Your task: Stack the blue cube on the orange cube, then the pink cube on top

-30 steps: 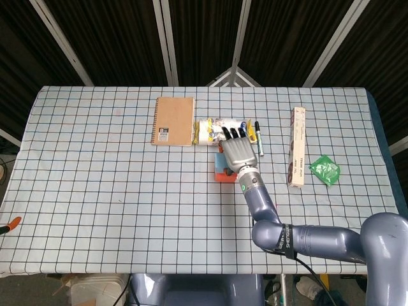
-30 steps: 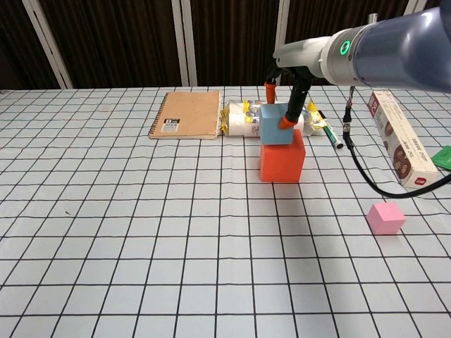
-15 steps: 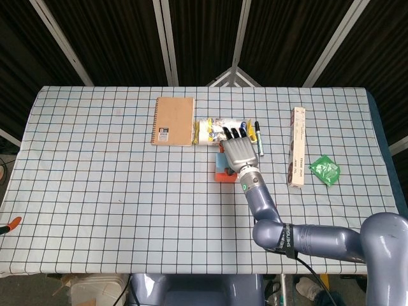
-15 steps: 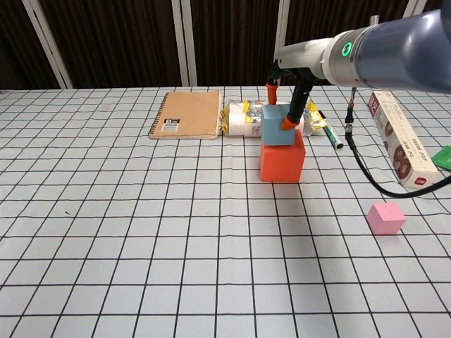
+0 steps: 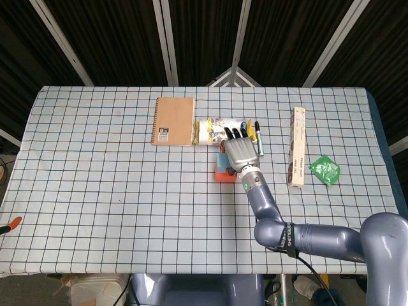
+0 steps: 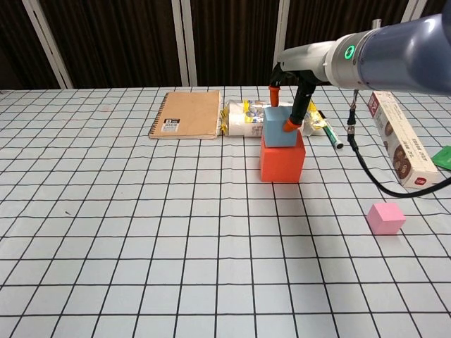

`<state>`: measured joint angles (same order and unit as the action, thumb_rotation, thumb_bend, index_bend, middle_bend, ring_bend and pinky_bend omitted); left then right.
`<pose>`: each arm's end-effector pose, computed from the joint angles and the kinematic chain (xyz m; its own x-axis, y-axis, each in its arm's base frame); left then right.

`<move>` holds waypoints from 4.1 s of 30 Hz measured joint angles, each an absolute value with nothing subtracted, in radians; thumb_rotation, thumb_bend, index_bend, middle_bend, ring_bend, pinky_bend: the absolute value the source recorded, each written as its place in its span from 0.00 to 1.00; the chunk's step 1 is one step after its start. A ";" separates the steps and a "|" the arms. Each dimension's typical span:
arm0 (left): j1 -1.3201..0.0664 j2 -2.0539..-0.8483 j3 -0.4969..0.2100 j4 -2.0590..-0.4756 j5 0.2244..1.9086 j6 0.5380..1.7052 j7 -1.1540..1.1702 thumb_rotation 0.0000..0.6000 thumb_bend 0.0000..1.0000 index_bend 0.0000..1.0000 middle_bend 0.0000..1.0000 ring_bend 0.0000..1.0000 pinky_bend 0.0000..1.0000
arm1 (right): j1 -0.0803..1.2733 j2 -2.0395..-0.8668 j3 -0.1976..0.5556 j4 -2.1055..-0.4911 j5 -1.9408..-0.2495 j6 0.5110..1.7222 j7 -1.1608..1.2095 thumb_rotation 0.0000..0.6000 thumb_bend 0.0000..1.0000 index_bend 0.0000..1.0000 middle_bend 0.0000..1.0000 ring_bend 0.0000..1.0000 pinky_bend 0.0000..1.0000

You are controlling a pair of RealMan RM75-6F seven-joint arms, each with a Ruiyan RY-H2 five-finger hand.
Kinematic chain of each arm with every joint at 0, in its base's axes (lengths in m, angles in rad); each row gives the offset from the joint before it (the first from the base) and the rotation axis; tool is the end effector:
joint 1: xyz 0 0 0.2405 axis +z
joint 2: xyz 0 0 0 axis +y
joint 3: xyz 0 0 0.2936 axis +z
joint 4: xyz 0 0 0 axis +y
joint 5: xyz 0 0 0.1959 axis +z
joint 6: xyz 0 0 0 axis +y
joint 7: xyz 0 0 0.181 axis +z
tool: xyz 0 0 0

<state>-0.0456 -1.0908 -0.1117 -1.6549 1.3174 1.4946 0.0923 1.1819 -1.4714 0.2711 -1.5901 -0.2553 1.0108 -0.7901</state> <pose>-0.3640 0.2142 0.2185 0.4486 -0.0355 0.8930 0.8783 0.2027 -0.4331 -0.0673 -0.4710 0.0114 0.5064 -0.3322 0.7957 -0.8623 -0.1985 0.4659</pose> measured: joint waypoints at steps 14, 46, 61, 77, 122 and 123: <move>-0.044 -1.091 -0.113 -1.655 1.315 1.498 0.094 1.00 0.12 0.07 0.00 0.00 0.00 | 1.177 -1.459 0.263 -1.605 -0.265 1.016 -0.775 1.00 0.28 0.44 0.00 0.00 0.00; -0.046 -1.095 -0.111 -1.657 1.315 1.496 0.104 1.00 0.12 0.07 0.00 0.00 0.00 | 1.171 -1.446 0.245 -1.603 -0.266 1.000 -0.756 1.00 0.28 0.37 0.00 0.00 0.00; -0.045 -1.095 -0.111 -1.658 1.314 1.497 0.105 1.00 0.12 0.07 0.00 0.00 0.00 | 1.173 -1.431 0.235 -1.623 -0.258 0.994 -0.757 1.00 0.28 0.18 0.00 0.00 0.00; -0.050 -1.096 -0.108 -1.658 1.322 1.490 0.107 1.00 0.12 0.07 0.00 0.00 0.00 | 1.143 -1.359 0.216 -1.717 -0.264 1.034 -0.747 1.00 0.28 0.12 0.00 0.00 0.00; -0.046 -1.089 -0.104 -1.659 1.339 1.498 0.080 1.00 0.12 0.07 0.00 0.00 0.00 | 0.596 -1.297 -0.043 -1.816 -0.929 1.158 -0.485 1.00 0.28 0.25 0.00 0.00 0.00; -0.046 -1.089 -0.105 -1.659 1.338 1.498 0.081 1.00 0.12 0.07 0.00 0.00 0.00 | 0.596 -1.302 -0.039 -1.809 -0.925 1.153 -0.486 1.00 0.28 0.25 0.00 0.00 0.00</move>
